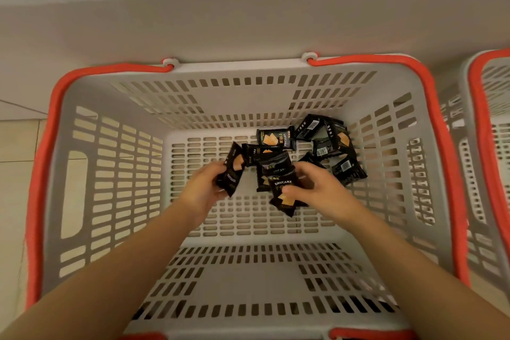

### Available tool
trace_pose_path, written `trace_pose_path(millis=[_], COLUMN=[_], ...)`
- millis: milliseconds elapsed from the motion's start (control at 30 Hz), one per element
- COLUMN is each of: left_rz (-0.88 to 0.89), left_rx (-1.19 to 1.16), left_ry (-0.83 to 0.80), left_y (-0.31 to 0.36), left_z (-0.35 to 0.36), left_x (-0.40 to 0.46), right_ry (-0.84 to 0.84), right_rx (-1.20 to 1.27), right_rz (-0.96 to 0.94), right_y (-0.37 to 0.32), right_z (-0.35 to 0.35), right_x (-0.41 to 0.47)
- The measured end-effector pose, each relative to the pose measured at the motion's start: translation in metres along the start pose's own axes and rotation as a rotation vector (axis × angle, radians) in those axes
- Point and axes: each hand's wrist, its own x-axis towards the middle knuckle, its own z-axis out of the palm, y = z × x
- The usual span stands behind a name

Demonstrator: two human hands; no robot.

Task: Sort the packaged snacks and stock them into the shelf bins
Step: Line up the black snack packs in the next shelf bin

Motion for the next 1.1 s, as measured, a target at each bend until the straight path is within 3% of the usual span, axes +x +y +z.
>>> trace_pose_path(millis=[67,133,267,333,467,600,667,733,1000,1100], left_rz=[-0.058,-0.083,-0.091,-0.112,-0.116,-0.071,-0.055,-0.048,-0.023,-0.081], left_rx=[0.015,0.099,0.556,0.662,0.531,0.269,0.216,0.192,0.232,0.215], left_ry=[-0.131,-0.162,-0.141,-0.138,-0.217,-0.252,-0.272,-0.291,-0.195,-0.142], left_y=[0.002,0.007,0.019,0.019,0.016,0.004,-0.007,-0.017,-0.021,-0.019], left_z=[-0.002,0.003,0.019,0.026,0.029,0.019,0.019,0.024,0.014,0.002], left_x=[-0.01,-0.016,-0.019,-0.022,-0.024,-0.019,-0.019,-0.021,-0.02,-0.014], right_ry=[0.038,0.008,-0.049,-0.074,-0.142,-0.006,0.061,0.092,-0.075,0.006], right_rx=[-0.246,-0.428,-0.61,-0.612,-0.502,-0.095,0.154,0.245,0.139,-0.236], right_rz=[-0.078,-0.2,-0.372,-0.376,-0.258,-0.086,0.014,0.079,0.131,-0.008], right_y=[-0.005,-0.009,-0.013,-0.012,-0.005,0.005,0.008,0.008,0.005,0.011], right_z=[-0.009,-0.014,-0.008,0.002,0.013,0.025,0.034,0.043,0.05,0.036], right_x=[-0.004,-0.007,-0.008,-0.004,0.004,0.006,0.006,0.008,0.016,0.023])
